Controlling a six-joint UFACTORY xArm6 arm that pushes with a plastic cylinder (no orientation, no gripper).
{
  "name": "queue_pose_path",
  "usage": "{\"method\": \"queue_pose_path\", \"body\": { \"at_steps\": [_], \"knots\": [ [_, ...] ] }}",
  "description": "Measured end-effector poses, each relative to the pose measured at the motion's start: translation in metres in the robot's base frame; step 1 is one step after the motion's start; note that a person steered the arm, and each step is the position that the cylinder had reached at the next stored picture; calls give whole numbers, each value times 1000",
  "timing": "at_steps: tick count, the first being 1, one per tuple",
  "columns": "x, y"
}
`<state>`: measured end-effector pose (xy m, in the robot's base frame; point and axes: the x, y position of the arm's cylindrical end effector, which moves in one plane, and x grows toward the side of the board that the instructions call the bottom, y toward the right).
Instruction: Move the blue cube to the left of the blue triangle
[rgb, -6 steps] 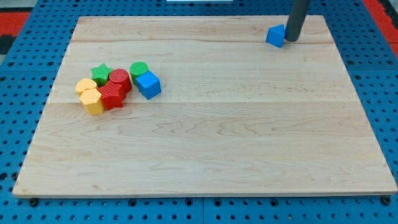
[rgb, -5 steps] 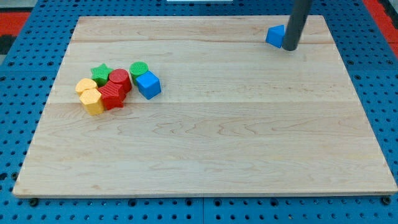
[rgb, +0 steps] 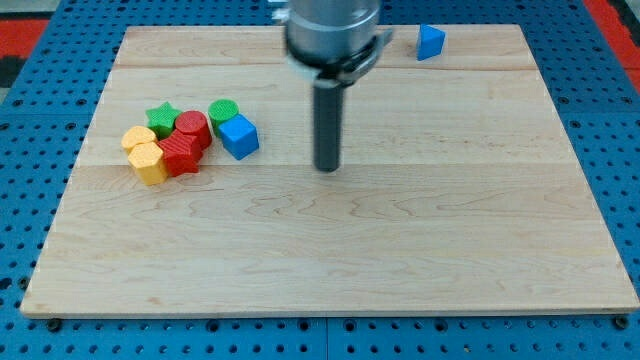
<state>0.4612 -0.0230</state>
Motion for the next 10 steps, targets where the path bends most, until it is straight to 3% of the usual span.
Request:
{"method": "queue_pose_path", "body": {
  "at_steps": [1,2,4,5,6,7,8,9,10],
  "knots": [
    [8,-81],
    [-30,-100],
    [-50,-22],
    [-123,-25],
    [-118,-53],
    [-73,-64],
    [-88,-125],
    [-98,-128],
    [-135,-90]
  ]
}}
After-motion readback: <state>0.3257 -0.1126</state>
